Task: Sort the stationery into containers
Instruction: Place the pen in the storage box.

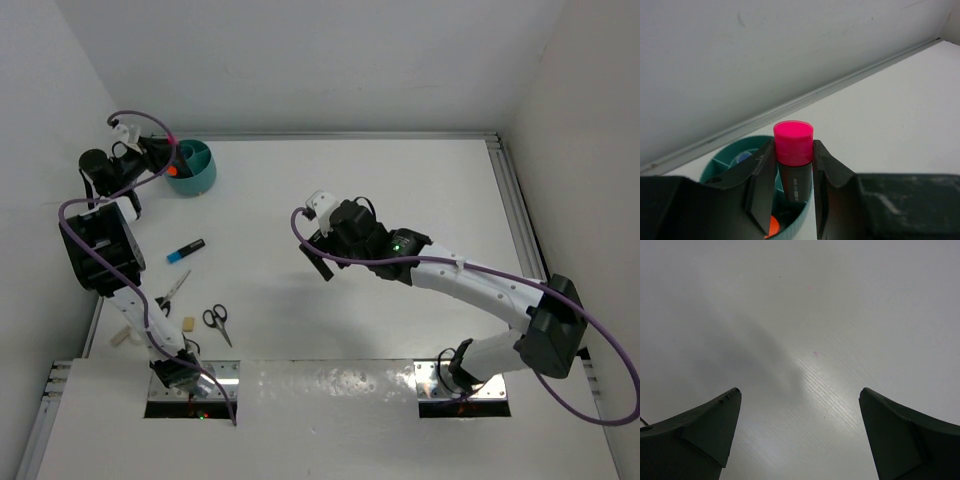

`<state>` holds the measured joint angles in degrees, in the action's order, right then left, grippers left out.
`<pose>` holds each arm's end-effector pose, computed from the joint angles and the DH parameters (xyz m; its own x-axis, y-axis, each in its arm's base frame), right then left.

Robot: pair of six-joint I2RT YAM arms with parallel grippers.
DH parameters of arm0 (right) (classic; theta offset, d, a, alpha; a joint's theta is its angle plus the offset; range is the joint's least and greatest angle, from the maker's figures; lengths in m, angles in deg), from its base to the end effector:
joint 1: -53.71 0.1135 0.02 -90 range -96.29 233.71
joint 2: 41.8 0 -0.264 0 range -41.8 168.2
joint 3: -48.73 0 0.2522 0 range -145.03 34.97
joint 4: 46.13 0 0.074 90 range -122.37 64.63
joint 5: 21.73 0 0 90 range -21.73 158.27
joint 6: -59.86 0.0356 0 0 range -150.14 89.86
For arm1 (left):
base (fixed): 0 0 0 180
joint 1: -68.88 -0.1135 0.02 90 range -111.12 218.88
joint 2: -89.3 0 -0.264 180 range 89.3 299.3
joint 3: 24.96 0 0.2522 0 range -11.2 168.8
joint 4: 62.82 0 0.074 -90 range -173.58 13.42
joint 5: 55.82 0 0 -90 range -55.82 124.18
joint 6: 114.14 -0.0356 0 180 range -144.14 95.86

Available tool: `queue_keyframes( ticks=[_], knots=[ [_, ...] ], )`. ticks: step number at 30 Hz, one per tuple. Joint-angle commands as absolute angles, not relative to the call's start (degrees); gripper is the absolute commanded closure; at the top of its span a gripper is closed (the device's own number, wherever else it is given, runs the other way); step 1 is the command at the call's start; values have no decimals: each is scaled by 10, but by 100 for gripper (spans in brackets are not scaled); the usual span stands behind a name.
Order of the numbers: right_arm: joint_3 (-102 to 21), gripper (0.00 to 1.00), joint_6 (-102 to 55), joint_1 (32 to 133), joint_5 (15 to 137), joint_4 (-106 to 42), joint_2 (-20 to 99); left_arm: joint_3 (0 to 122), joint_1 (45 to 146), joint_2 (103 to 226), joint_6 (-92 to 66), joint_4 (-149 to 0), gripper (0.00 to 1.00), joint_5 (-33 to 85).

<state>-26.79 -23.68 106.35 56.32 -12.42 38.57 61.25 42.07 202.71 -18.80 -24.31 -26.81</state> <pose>0.1953 0.2437 0.2846 -0.4523 -0.4110 -0.7915 -0.6325 0.7735 -0.0403 0.4056 0.1701 0.2584 0.1234 0.0118 -0.9923 0.5606 0.8243 0.0795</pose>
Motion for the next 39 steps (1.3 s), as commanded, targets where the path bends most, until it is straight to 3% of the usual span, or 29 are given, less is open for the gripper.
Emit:
queue_keyframes(
  ticks=[1,25,27,29,31,34,39],
  knots=[
    [-295,1,-235,1062,560,-122,388,586,415,2009,-214,-223,100,-291],
    [-319,1,-232,1061,553,-89,404,607,430,2087,-306,-238,100,-259],
    [-320,1,-231,1061,553,-87,405,611,431,2094,-311,-238,94,-253],
    [-321,1,-229,1061,553,-86,405,615,429,2100,-313,-239,80,-252],
    [-321,1,-227,1062,553,-85,402,616,429,2100,-313,-240,56,-253],
    [-320,1,-224,1062,553,-83,398,618,429,2093,-296,-234,37,-251],
    [-316,1,-220,1063,555,-85,393,626,424,2073,-269,-226,27,-252]
  ],
)
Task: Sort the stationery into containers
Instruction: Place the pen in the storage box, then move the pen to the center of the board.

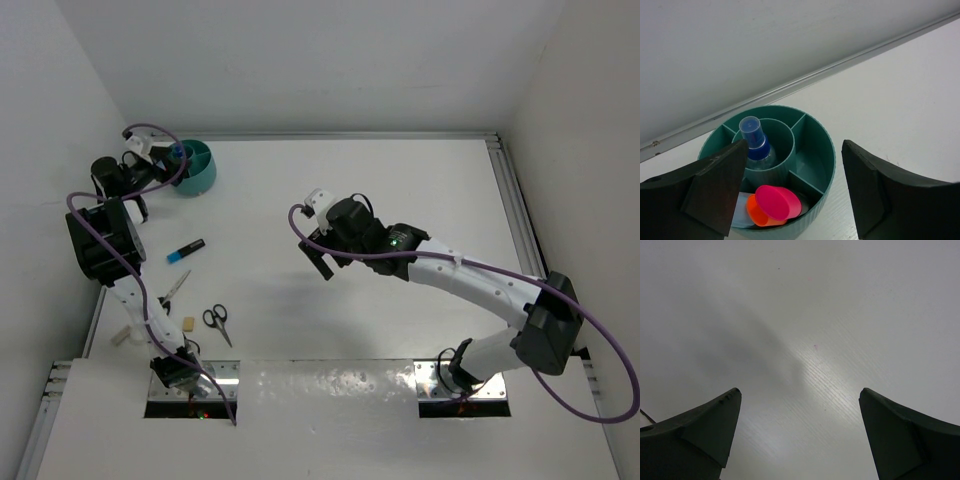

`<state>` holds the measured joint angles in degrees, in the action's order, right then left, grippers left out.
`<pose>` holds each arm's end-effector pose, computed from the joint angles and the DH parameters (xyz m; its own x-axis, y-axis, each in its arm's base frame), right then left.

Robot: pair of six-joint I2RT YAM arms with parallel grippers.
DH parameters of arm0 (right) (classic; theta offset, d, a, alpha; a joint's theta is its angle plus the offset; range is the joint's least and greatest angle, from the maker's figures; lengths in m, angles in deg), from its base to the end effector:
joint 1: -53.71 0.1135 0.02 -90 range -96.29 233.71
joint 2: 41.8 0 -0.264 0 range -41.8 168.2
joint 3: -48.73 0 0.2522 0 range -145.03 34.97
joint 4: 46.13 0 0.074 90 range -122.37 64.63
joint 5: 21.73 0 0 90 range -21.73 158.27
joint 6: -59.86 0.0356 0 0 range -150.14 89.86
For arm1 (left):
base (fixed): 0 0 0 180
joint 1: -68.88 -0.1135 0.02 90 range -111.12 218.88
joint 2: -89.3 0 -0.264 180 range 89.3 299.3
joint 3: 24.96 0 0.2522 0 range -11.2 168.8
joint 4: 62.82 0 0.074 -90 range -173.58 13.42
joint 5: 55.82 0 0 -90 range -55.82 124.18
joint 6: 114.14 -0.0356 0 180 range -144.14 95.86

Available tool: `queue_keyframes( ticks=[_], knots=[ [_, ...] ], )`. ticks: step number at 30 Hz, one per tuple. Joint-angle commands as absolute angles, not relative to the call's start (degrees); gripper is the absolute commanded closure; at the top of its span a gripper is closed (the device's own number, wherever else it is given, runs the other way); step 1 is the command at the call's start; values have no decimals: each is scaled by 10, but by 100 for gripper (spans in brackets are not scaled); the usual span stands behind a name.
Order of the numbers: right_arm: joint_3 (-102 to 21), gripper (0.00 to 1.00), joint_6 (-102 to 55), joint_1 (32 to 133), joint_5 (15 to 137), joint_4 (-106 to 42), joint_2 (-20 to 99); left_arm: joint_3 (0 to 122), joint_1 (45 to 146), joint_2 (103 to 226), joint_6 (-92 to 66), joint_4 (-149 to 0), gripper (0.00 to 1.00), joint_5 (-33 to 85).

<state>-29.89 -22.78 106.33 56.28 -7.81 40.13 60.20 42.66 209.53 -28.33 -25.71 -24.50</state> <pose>0.1978 0.2467 0.2880 -0.4875 -0.4317 -0.7590 -0.6257 0.7790 -0.0411 0.4187 0.1723 0.2000 0.0710 0.0773 -0.9945 0.5325 0.8401 0.1033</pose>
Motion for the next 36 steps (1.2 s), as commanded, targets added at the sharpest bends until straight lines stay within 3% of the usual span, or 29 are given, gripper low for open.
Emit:
queue_keyframes(
  ticks=[1,6,10,12,14,15,16,18,19,22,26,31,36],
  knots=[
    [-315,1,-218,1064,555,-85,391,628,424,2065,-263,-225,26,-251],
    [-295,1,-217,1071,553,-99,377,643,425,2032,-219,-217,19,-243],
    [-277,1,-220,1078,554,-111,362,678,424,2001,-213,-257,22,-236],
    [-272,1,-224,1083,553,-109,360,725,425,1979,-259,-371,32,-227],
    [-268,1,-228,1088,548,-107,355,803,424,1953,-336,-613,37,-216],
    [-262,1,-231,1093,546,-105,353,830,426,1933,-455,-700,37,-214],
    [-256,1,-231,1095,545,-107,348,850,428,1923,-524,-894,37,-208],
    [-228,1,-227,1097,543,-120,327,879,436,1897,-729,-1052,36,-156],
    [-216,1,-225,1098,544,-127,320,878,440,1871,-771,-1162,35,-130],
    [-173,1,-223,1099,552,-150,290,858,442,1847,-855,-1307,36,0],
    [-145,1,-223,1098,557,-163,271,771,439,1827,-808,-1367,37,109],
    [-147,1,-241,1098,570,-162,273,640,450,1781,-748,-1307,35,190],
    [-163,1,-266,1093,591,-152,278,592,473,1817,-716,-1262,29,294]
  ],
)
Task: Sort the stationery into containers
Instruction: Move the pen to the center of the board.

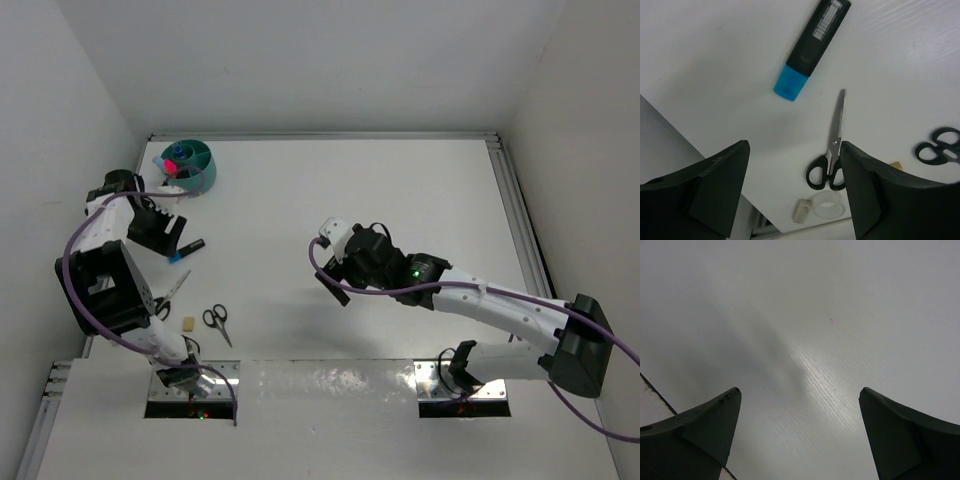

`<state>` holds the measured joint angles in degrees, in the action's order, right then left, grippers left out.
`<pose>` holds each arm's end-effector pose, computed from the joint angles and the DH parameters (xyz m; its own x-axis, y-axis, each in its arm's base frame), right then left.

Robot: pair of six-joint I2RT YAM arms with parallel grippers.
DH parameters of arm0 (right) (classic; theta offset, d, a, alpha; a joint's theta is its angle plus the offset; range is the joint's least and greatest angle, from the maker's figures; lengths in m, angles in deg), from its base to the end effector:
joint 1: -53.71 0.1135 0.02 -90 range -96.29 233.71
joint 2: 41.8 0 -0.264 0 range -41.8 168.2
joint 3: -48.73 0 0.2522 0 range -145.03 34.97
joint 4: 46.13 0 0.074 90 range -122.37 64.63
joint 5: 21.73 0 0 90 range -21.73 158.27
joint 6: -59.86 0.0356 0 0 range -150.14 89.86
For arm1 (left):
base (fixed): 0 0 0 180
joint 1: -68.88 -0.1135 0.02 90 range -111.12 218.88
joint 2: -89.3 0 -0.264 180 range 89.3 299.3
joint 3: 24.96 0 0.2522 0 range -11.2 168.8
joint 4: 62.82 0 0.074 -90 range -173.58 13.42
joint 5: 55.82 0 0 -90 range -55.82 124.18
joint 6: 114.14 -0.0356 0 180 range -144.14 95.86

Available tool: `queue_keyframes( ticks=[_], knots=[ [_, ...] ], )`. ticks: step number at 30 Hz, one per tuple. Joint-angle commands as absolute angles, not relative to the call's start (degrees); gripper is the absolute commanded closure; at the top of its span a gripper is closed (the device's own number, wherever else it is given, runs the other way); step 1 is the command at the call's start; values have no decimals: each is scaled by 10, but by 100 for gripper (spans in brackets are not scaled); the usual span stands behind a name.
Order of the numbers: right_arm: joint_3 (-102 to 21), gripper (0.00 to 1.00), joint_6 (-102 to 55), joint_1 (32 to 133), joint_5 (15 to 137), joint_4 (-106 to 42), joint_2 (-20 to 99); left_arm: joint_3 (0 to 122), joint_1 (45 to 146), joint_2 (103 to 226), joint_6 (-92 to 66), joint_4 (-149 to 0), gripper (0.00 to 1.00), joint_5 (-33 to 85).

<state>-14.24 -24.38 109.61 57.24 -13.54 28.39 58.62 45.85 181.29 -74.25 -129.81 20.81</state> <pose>0.1539 0.2151 0.2604 -0.4304 -0.4600 -0.7766 -0.6907 0.7218 -0.0448 0.2849 0.1122 0.2353 -0.8220 0.4617 -0.3334 0.4736 0.8793 0.0499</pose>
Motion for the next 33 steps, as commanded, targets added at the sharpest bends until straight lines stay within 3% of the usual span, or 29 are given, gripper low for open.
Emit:
queue_keyframes(
  ticks=[1,14,20,22,25,27,29,33],
  knots=[
    [-172,1,-269,1092,601,-147,283,594,478,1827,-703,-1259,29,304],
    [-258,1,-228,1110,620,-120,354,594,465,1955,-737,-1186,27,249],
    [-287,1,-224,1124,594,-94,369,616,468,2028,-748,-1177,33,241],
    [-285,1,-221,1127,587,-93,364,624,469,2037,-758,-1181,41,228],
    [-275,1,-218,1129,577,-93,355,638,471,2052,-767,-1209,73,209],
    [-266,1,-216,1129,575,-94,349,649,473,2054,-780,-1227,83,193],
    [-260,1,-216,1130,570,-98,342,652,473,2051,-790,-1243,100,168],
    [-250,1,-220,1129,568,-108,339,637,487,2027,-821,-1234,99,150]
  ],
)
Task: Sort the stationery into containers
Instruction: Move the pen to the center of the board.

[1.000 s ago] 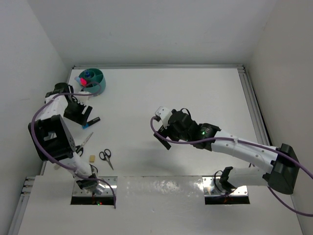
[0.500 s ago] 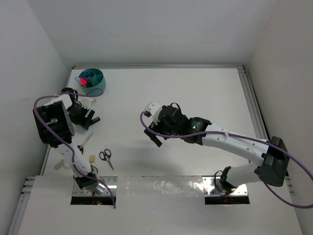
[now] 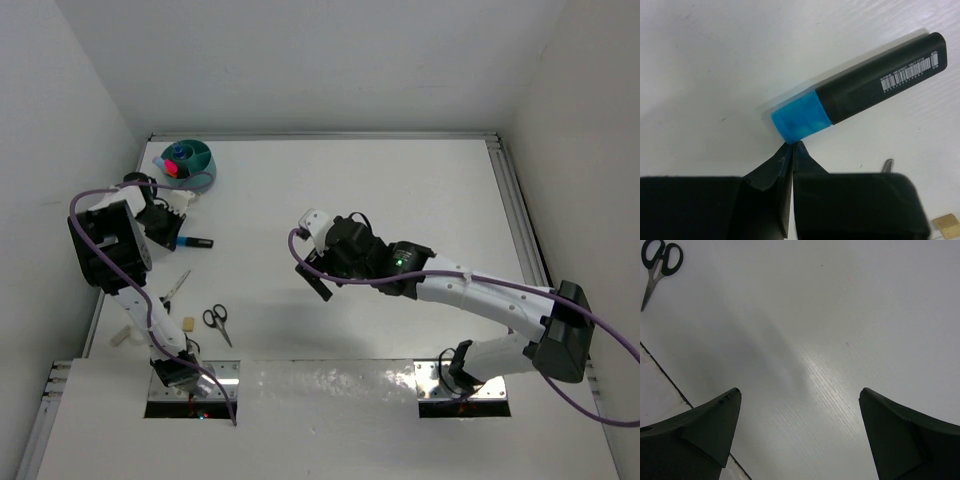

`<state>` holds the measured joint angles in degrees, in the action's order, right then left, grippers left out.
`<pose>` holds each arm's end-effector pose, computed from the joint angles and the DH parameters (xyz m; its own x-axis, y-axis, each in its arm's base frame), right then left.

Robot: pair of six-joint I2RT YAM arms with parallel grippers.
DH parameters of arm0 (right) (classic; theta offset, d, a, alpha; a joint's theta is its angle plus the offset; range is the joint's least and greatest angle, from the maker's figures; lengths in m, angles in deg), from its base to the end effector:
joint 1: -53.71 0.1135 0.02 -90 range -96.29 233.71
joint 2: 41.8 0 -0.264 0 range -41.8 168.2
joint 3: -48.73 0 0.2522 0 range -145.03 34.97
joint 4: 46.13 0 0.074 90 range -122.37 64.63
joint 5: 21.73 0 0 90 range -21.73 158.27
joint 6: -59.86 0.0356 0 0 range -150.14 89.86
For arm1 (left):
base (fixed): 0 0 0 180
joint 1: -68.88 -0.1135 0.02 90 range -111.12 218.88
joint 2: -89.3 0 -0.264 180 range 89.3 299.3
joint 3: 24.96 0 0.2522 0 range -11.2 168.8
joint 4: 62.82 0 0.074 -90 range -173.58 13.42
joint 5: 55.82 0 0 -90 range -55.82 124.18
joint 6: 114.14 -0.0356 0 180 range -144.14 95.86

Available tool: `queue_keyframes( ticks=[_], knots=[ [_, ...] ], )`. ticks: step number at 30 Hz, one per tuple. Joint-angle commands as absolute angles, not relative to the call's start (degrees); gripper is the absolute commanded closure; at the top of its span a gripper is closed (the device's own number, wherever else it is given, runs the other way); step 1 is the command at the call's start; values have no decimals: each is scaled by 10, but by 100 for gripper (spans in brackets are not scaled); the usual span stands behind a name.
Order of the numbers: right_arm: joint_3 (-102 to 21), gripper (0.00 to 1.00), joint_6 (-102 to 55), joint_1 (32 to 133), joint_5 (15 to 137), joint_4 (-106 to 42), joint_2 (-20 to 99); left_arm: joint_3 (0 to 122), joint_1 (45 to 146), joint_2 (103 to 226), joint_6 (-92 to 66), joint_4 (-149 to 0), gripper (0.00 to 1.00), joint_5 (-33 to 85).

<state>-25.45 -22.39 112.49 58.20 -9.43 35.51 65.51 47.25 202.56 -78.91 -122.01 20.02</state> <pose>0.1596 0.2513 0.2874 -0.4331 -0.4584 -0.7760 -0.7206 0.6933 -0.0074 0.3489 0.1290 0.1509 -0.7970 0.5360 -0.2784 0.5640 0.8254 -0.0258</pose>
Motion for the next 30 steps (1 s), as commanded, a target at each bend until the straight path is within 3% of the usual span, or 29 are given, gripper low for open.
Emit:
queue_keyframes(
  ticks=[1,4,5,6,12,16,21,22,23,30],
  knots=[
    [-251,1,-220,1129,568,-107,339,635,492,2022,-821,-1232,97,155],
    [-249,1,-221,1129,568,-106,339,644,493,2016,-808,-1218,82,171],
    [-244,1,-221,1129,566,-107,337,651,488,2015,-797,-1211,73,170],
    [-242,1,-222,1130,566,-107,336,658,486,2016,-768,-1204,71,170],
    [-230,1,-213,1129,557,-113,326,691,469,1976,-520,-1163,76,130],
    [-212,1,-204,1129,558,-124,318,585,465,1898,-329,-1047,53,90],
    [-200,1,-192,1132,560,-128,316,530,485,1853,-181,-983,35,118],
    [-198,1,-192,1134,560,-129,316,517,489,1850,-168,-977,13,131],
    [-193,1,-187,1133,559,-131,313,513,496,1849,-143,-972,1,138],
    [-185,1,-183,1133,553,-132,304,511,538,1885,-54,-952,0,225]
  ],
)
